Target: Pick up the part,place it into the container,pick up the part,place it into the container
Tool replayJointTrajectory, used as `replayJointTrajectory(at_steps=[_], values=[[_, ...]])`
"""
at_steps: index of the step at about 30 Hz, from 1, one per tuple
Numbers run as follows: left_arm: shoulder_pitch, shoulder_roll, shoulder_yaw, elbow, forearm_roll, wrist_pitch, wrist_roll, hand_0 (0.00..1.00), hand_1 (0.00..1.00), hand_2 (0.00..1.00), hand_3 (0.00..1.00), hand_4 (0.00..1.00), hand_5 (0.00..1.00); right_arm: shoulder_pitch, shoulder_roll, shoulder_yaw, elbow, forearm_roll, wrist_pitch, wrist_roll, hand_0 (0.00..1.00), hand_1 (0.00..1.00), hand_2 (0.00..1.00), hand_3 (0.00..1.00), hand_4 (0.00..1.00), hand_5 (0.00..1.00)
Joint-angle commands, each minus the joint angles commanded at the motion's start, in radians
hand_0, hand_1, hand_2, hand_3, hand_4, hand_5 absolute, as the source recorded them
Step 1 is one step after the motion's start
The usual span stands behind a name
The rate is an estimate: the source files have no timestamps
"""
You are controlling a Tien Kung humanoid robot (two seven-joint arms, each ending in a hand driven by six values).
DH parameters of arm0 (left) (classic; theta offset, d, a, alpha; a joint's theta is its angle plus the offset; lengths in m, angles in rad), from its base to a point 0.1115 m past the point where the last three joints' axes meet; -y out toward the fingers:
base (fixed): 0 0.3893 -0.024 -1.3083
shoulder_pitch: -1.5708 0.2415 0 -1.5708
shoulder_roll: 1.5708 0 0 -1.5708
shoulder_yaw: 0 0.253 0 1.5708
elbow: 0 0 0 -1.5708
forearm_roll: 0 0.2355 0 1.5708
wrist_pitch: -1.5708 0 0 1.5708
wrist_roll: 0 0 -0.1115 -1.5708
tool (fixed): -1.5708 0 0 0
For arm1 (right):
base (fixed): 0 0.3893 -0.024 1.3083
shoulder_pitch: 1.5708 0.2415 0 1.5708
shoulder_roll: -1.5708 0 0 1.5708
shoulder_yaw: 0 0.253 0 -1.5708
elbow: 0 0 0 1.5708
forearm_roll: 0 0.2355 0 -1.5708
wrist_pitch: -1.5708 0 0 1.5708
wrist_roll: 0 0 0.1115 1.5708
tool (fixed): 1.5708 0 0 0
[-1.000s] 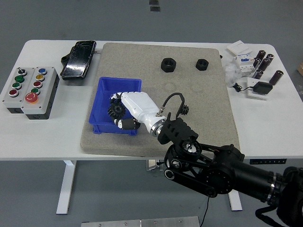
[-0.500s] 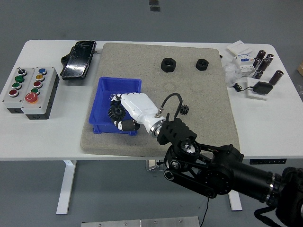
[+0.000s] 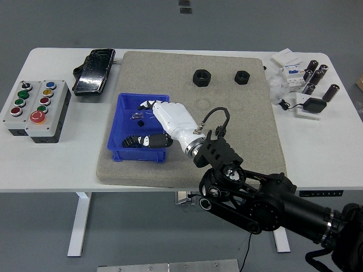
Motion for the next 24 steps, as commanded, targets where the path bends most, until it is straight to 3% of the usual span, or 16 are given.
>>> replayJointTrajectory(at_steps=[7, 11, 24], values=[[0.002, -0.002, 0.0, 0.0, 0.001, 0.0, 0.0, 0.667, 0.633, 0.55, 0.601, 0.68, 0.345, -0.081, -0.088, 0.153, -0.036, -0.055, -0.01, -0.043, 0.578, 0.673, 0.73, 0.718, 0.862, 0.343], [0.002, -0.001, 0.001, 0.0, -0.001, 0.001, -0.001, 0.667, 0.633, 0.549, 0.601, 0.682, 0.346, -0.116, -0.12, 0.18, -0.081, -0.059, 0.007, -0.054, 0.552, 0.658, 0.722, 0.71, 0.851, 0.333], [-0.003, -0.005, 0.005, 0.0, -0.003, 0.0, -0.005, 0.667, 0.633, 0.549, 0.601, 0.688, 0.348, -0.115, -0.125, 0.134, -0.19, -0.015, 0.078, -0.07, 0.525, 0.653, 0.706, 0.701, 0.821, 0.298]])
